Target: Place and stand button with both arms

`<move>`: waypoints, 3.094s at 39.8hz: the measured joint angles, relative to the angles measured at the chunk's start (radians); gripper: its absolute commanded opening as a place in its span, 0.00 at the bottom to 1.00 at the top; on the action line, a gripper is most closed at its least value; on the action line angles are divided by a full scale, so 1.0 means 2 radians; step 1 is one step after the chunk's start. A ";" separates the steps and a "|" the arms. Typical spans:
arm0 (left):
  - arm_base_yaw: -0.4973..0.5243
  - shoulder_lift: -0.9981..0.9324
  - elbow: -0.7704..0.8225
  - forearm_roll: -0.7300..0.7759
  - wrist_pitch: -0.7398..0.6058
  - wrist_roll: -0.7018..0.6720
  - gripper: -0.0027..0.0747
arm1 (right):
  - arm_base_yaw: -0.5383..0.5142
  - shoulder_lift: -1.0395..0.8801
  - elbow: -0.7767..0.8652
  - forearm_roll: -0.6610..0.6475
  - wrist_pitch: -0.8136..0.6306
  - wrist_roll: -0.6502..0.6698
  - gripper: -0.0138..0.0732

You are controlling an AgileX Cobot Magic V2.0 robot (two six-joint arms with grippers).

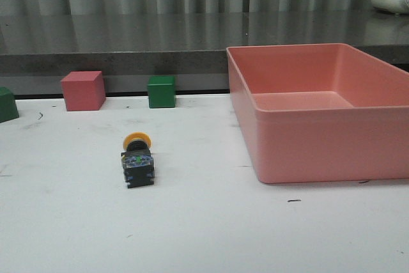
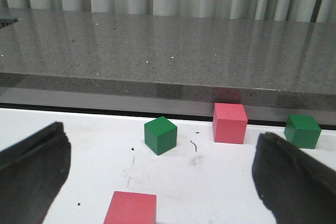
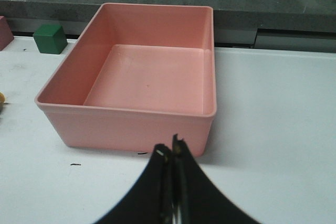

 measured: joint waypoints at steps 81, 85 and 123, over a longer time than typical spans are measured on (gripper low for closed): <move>-0.297 0.840 -0.569 -0.064 0.353 -0.143 0.90 | 0.000 0.000 0.000 -0.001 0.000 0.000 0.08; -0.293 0.852 -0.576 -0.070 0.352 -0.143 0.90 | 0.000 0.000 0.000 -0.001 0.000 0.000 0.08; -0.292 0.876 -0.594 -0.079 0.362 -0.144 0.35 | 0.000 0.000 0.000 -0.001 0.000 0.000 0.08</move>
